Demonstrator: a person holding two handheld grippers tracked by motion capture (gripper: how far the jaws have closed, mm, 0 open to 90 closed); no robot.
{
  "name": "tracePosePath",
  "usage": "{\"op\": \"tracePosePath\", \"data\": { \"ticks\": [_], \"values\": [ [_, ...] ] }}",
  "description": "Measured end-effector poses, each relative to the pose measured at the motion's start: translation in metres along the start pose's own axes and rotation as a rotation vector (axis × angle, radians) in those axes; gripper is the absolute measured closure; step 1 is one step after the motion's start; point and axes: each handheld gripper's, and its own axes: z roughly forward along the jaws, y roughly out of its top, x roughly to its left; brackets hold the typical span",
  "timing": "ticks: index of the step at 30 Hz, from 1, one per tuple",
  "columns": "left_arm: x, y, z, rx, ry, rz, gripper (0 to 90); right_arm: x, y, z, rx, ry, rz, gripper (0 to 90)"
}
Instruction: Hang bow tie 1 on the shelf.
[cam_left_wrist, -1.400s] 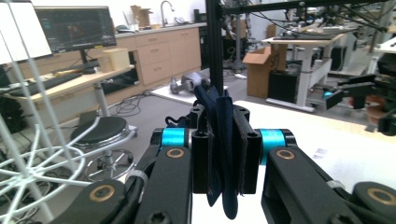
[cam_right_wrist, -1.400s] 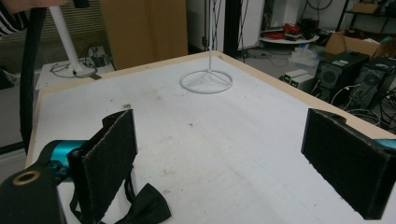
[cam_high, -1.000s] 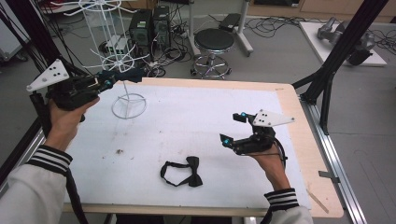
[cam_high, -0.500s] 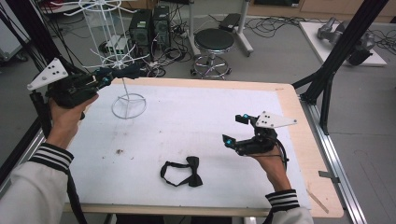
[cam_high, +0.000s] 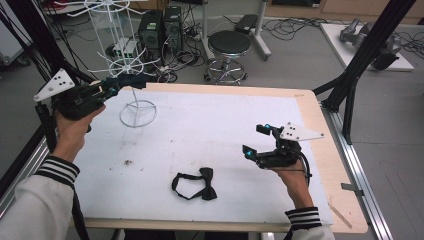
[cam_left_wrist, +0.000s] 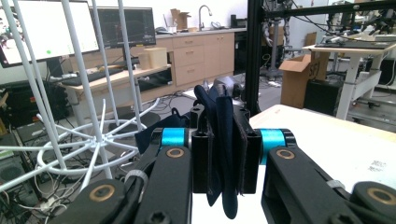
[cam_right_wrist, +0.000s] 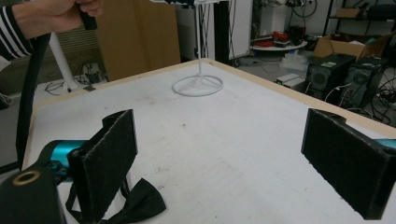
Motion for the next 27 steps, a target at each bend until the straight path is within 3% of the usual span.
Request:
{"op": "tracePosePath", "data": {
  "ticks": [14, 27],
  "values": [
    [0.005, -0.031, -0.001, 0.047, 0.016, -0.086, 79.9, 0.000, 0.000, 0.002, 0.004, -0.003, 0.003, 10.0],
    [0.009, -0.045, 0.003, 0.084, 0.036, -0.106, 79.8, -0.001, -0.001, 0.003, 0.004, -0.001, -0.001, 10.0]
  ]
}}
